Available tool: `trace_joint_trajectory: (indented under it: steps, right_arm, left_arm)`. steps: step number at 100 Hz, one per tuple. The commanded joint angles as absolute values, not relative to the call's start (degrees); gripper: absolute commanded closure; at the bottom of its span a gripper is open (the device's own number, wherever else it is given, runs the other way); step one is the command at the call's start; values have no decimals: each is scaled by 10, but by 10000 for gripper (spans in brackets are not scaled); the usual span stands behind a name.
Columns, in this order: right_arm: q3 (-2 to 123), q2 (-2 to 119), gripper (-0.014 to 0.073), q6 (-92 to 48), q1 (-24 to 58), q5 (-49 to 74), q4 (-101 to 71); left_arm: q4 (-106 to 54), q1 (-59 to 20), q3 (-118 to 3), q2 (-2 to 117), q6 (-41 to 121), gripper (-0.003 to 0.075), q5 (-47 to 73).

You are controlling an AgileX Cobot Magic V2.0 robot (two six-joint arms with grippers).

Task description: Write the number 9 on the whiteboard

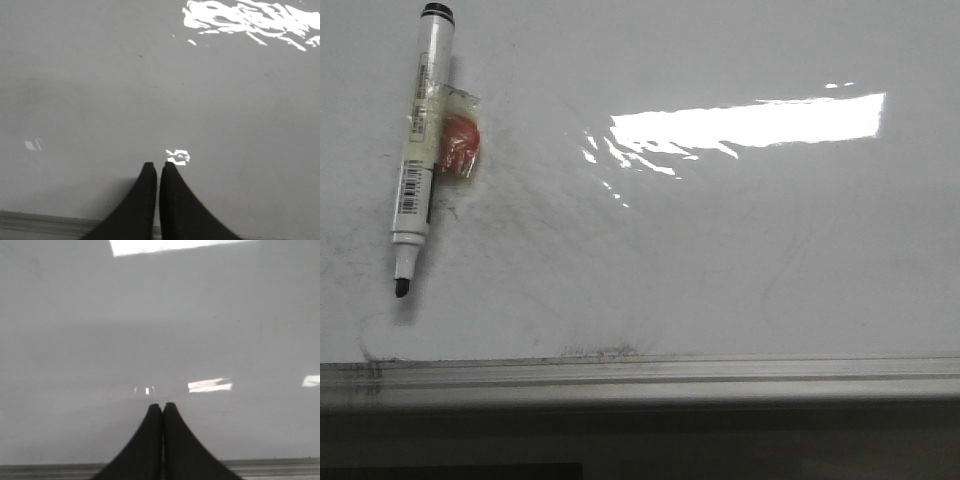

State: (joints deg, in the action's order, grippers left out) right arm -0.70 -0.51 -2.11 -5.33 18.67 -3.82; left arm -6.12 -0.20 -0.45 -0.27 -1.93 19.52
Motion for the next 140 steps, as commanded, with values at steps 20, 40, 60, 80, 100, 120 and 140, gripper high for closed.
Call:
trace_joint_trajectory:
  steps: [20,40,60,80,100,120,140]
  right_arm:
    - [-13,-19,657,-27,-58,177,-37]
    - [-13,-19,657,-27,-58,177,-37]
    - [-13,-19,657,-27,-58,177,-37]
    - [-13,-19,657,-27,-58,177,-37]
    - [-13,-19,657,-27,-58,176,-37]
    - [-13,-19,657,-27,-58,122,-37]
    - [-13,-19,657,-27,-58,55,-38]
  left_arm:
    - [-58,-2,19,-18,-19,741,173]
    - [-58,-2,19,-18,-19,741,173]
    - [-58,-2,19,-18,-19,741,173]
    - [-58,-2,19,-18,-19,741,173]
    - [-58,-2,19,-18,-19,741,118]
    - [-58,-2,19,-18,-19,741,81]
    - [-58,-2,19,-18,-19,741,64]
